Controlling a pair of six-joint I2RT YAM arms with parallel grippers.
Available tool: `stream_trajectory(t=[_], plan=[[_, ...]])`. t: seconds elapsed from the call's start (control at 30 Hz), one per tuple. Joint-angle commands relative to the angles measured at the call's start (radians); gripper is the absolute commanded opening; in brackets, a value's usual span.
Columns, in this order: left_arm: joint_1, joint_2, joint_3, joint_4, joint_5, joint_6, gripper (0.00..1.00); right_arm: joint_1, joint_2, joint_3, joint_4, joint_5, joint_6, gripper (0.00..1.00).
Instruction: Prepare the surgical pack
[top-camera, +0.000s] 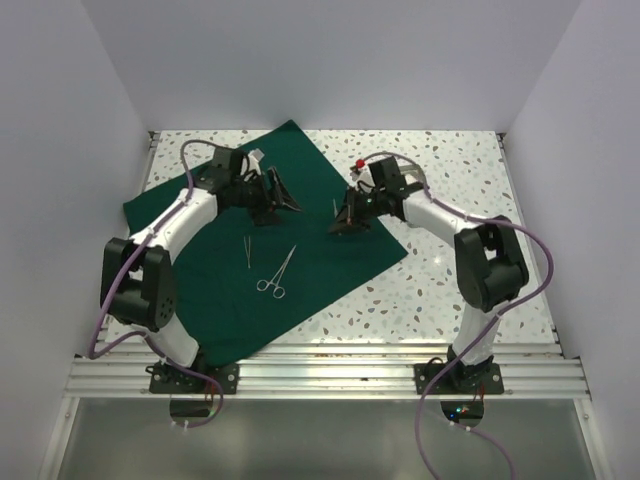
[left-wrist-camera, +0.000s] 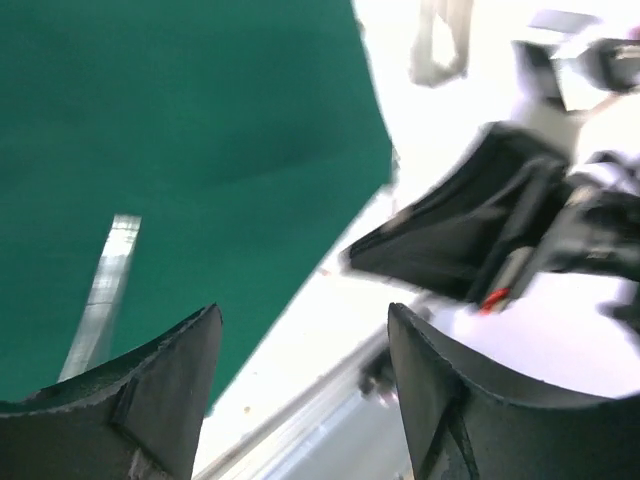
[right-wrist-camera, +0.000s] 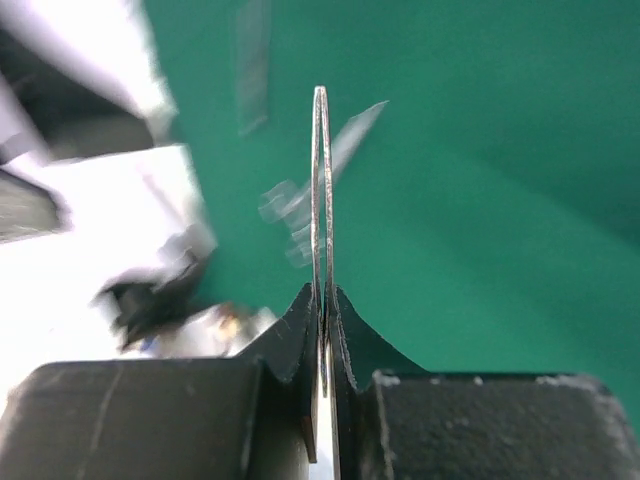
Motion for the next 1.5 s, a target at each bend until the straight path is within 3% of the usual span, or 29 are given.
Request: stream_trajectory(t=[0.0, 0.03, 0.07, 0.17, 0.33, 0.67, 1.0, 1.3, 1.47], plan=[[0.050, 0.000, 0.104, -0.263, -0.225, 0.203, 0.71, -0.111, 0.048, 0.200, -0.380, 0.346, -0.251, 0.00], [0.051, 0.006, 0.117, -0.286, -0.262, 0.229, 0.71, -0.124, 0.065, 0.243, -0.420, 0.416, -0.293, 0.00], [0.051, 0.015, 0.118, -0.321, -0.297, 0.269, 0.70, -0.133, 0.091, 0.341, -0.500, 0.580, -0.363, 0.00], [0.054, 0.030, 0.086, -0.345, -0.403, 0.314, 0.67, -0.164, 0.226, 0.547, -0.630, 0.812, -0.488, 0.00], [0.054, 0.006, -0.007, -0.297, -0.472, 0.320, 0.64, -0.244, 0.389, 0.673, -0.652, 0.913, -0.537, 0.00], [0.055, 0.040, -0.002, -0.338, -0.594, 0.340, 0.71, -0.254, 0.510, 0.825, -0.675, 0.957, -0.585, 0.01], [0.055, 0.055, -0.020, -0.315, -0.598, 0.337, 0.71, -0.291, 0.331, 0.650, -0.535, 0.890, -0.534, 0.00], [0.055, 0.072, -0.034, -0.318, -0.618, 0.337, 0.75, -0.327, 0.380, 0.680, -0.564, 0.888, -0.533, 0.02], [0.055, 0.064, -0.043, -0.319, -0.618, 0.339, 0.75, -0.330, 0.304, 0.589, -0.444, 0.735, -0.516, 0.06]])
